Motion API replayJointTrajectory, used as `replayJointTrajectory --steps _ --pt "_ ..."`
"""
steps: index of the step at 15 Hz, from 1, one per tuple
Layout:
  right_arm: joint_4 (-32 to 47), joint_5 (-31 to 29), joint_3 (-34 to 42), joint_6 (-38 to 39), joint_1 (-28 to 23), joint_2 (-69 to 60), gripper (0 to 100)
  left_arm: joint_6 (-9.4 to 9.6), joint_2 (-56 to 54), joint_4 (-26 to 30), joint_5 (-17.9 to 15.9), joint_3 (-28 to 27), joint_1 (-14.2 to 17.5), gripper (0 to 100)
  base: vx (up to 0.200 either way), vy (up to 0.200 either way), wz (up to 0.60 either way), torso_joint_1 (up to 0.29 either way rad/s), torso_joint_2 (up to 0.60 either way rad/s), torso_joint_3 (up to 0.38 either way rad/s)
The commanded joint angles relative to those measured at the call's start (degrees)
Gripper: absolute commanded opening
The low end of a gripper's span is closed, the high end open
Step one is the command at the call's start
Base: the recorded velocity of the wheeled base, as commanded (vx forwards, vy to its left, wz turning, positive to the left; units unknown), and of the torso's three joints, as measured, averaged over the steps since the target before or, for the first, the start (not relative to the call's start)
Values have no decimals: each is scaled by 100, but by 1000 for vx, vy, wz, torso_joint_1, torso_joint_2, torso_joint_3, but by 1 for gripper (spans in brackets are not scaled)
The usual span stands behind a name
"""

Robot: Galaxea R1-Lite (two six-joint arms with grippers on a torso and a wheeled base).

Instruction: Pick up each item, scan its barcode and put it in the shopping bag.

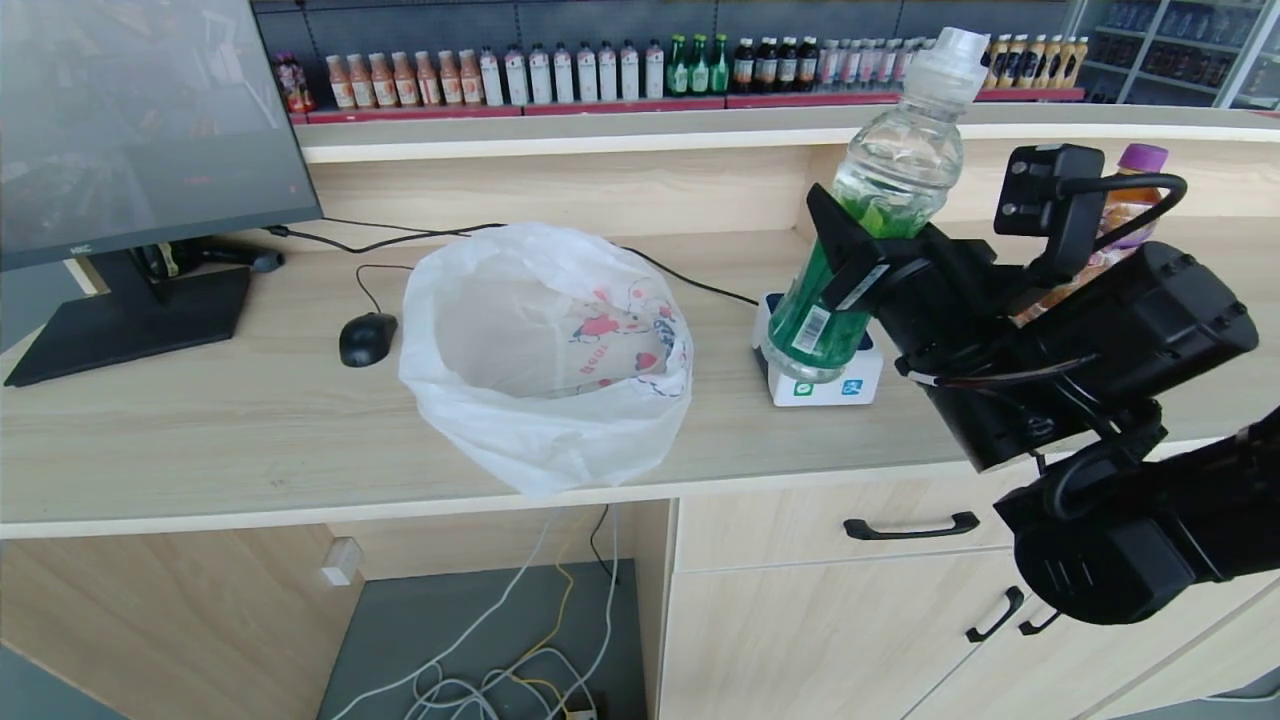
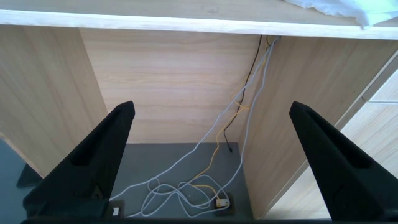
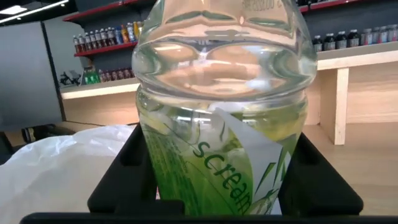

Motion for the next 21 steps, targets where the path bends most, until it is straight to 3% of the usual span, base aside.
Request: replayJointTrajectory --steps 1,7,21 --pt "-6 8 165 28 -8 -148 0 12 -2 0 -2 -4 0 100 0 0 0 0 0 0" --pt "-6 8 112 142 -17 -210 0 -14 -2 0 -2 5 0 100 0 0 0 0 0 0" --pt "-6 8 -125 133 -43 -192 0 -14 -2 0 -2 5 0 100 0 200 0 4 4 2"
